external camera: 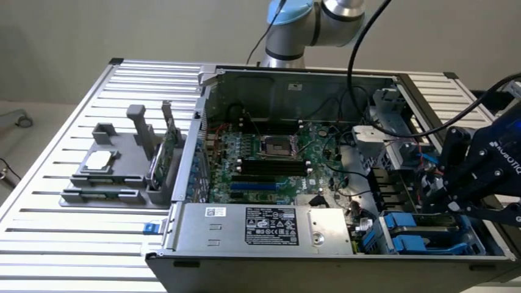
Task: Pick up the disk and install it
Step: 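Insert the first disk wire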
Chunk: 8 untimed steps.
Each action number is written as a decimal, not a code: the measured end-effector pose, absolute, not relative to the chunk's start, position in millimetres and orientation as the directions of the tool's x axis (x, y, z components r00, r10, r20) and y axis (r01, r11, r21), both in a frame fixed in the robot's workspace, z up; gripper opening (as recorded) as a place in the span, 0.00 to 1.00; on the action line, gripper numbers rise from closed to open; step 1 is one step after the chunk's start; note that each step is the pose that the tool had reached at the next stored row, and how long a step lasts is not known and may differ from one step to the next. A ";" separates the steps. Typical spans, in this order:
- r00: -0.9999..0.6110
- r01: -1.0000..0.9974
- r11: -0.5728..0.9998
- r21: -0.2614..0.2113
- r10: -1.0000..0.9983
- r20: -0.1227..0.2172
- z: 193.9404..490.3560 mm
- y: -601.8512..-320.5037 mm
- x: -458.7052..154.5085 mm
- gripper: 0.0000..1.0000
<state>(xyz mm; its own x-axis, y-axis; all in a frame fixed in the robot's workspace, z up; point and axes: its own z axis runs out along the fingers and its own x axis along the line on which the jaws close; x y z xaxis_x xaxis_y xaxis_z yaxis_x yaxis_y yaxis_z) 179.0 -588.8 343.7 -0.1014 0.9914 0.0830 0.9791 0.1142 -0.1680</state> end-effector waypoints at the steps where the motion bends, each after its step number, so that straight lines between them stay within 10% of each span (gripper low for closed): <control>1: -0.101 0.978 0.114 -0.174 0.991 0.083 343.8 -588.8 180.1 0.17; 8: -0.078 0.976 0.090 -0.198 0.995 0.069 343.6 -588.8 184.1 0.17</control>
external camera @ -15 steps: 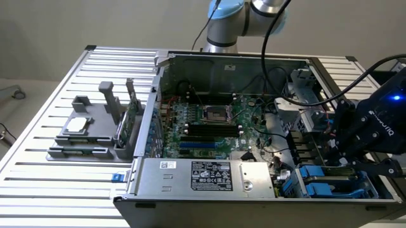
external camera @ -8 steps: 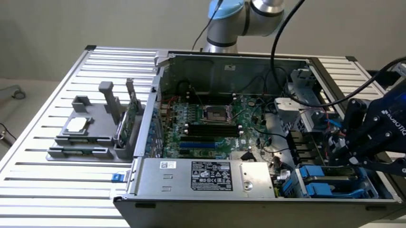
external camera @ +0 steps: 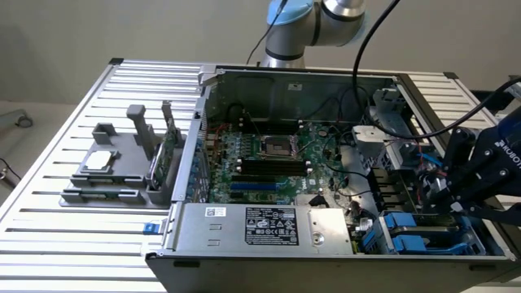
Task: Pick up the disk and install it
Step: 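Insert the first disk wire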
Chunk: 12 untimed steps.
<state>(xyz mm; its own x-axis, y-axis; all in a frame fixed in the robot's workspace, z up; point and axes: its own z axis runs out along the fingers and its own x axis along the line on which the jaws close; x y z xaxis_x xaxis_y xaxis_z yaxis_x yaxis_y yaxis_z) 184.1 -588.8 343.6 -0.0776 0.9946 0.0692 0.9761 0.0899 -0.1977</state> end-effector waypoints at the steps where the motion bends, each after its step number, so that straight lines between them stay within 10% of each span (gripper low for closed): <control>1: -0.075 0.976 0.086 -0.199 0.995 0.063 343.4 -588.8 184.8 0.17; 12: -0.057 0.974 0.051 -0.221 0.998 -0.019 340.4 -586.0 185.6 0.17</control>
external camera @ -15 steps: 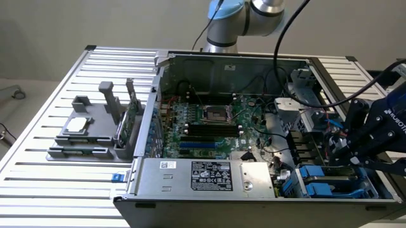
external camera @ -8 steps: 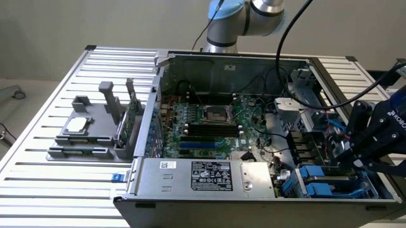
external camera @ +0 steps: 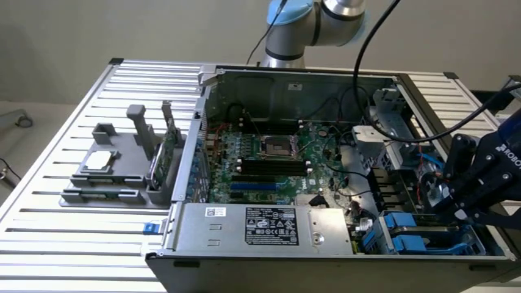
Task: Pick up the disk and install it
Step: 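Insert the first disk wire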
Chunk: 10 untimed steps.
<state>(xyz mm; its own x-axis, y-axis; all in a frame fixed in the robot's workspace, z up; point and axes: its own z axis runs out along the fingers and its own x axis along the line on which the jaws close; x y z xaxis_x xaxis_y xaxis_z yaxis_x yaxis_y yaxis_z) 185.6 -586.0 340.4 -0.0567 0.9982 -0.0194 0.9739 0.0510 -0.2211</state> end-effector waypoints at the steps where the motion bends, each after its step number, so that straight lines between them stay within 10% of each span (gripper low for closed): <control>1: -0.056 0.973 0.049 -0.227 0.998 -0.023 340.0 -585.1 185.6 0.17; 10: -0.047 0.967 0.032 -0.252 0.997 -0.053 335.5 -577.4 187.2 0.17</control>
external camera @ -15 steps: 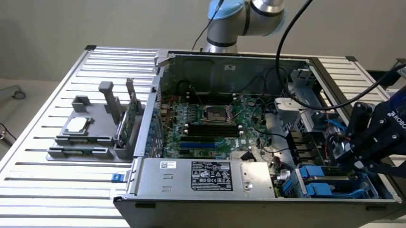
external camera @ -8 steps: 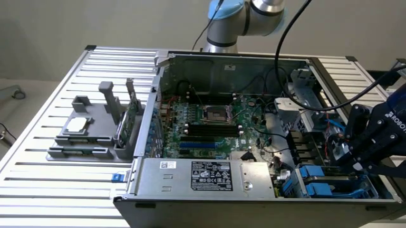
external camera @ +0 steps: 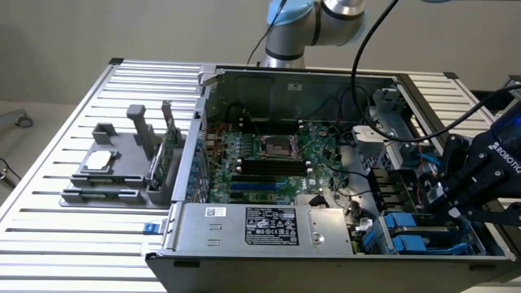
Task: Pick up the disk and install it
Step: 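Insert the first disk wire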
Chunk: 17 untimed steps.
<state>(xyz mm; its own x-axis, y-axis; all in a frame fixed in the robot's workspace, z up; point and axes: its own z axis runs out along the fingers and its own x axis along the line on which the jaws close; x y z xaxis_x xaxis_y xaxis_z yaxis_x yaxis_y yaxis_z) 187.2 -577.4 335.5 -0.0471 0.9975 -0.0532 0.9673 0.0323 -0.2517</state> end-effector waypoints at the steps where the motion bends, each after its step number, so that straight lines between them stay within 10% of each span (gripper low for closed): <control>1: -0.046 0.967 0.030 -0.252 0.997 -0.056 335.0 -576.4 187.7 0.17; 17: 0.000 0.967 -0.021 -0.252 0.996 -0.085 330.8 -566.8 193.3 0.17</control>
<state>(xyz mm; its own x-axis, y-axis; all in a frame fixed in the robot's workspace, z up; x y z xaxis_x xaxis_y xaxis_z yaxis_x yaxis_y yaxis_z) 193.3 -566.8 330.8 -0.0001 0.9964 -0.0850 0.9675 -0.0214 -0.2520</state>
